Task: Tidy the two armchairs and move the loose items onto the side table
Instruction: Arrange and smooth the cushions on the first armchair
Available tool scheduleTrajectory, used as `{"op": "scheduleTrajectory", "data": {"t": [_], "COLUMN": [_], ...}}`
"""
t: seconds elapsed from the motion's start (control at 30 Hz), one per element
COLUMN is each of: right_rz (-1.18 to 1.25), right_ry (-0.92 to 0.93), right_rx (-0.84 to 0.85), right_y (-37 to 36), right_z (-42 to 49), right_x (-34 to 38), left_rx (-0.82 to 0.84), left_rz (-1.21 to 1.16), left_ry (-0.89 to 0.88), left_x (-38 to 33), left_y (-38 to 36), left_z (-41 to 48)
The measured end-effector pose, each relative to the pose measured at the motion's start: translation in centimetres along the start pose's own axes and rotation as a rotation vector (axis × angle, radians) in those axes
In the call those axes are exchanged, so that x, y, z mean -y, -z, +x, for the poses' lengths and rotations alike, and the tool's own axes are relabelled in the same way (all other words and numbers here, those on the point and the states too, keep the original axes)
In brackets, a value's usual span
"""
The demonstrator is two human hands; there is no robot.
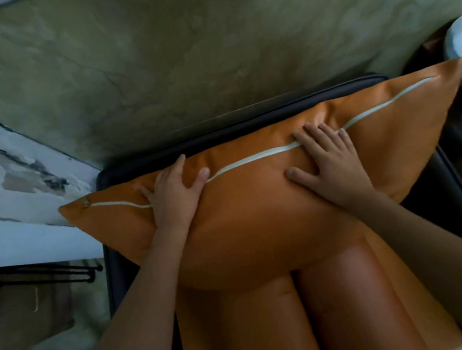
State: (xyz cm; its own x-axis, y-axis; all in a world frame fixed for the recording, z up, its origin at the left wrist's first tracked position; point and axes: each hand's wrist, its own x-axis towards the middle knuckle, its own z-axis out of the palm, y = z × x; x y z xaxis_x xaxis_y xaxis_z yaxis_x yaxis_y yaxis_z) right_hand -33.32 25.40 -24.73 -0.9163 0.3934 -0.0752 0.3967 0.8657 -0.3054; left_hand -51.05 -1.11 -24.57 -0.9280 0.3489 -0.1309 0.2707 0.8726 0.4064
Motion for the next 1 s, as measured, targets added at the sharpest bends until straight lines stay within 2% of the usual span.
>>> {"op": "scheduleTrajectory", "data": {"t": [0.13, 0.4, 0.67, 0.83, 1.0], "right_rz": [0.004, 0.071, 0.148, 0.057, -0.029], "right_ry": [-0.057, -0.104, -0.095, -0.060, 0.111], "right_rx": [-0.014, -0.133, -0.227, -0.130, 0.153], "right_y": [-0.2, -0.6, -0.4, 0.8, 3.0], "right_z": [0.4, -5.4, -3.3, -1.1, 3.1], "right_x": [0.8, 1.8, 1.3, 1.2, -0.8], "left_rx": [0.051, 0.005, 0.022, -0.001, -0.111], "left_rz": [0.035, 0.122, 0.015, -0.025, -0.108], "left_ry": [-0.111, -0.175, -0.179, -0.170, -0.147], "left_x": [-0.1, -0.3, -0.4, -0.5, -0.7], "left_y": [-0.1, 0.4, -0.2, -0.8, -1.2], "left_z": [-0.9, -7.2, -5.9, -5.0, -4.8]}}
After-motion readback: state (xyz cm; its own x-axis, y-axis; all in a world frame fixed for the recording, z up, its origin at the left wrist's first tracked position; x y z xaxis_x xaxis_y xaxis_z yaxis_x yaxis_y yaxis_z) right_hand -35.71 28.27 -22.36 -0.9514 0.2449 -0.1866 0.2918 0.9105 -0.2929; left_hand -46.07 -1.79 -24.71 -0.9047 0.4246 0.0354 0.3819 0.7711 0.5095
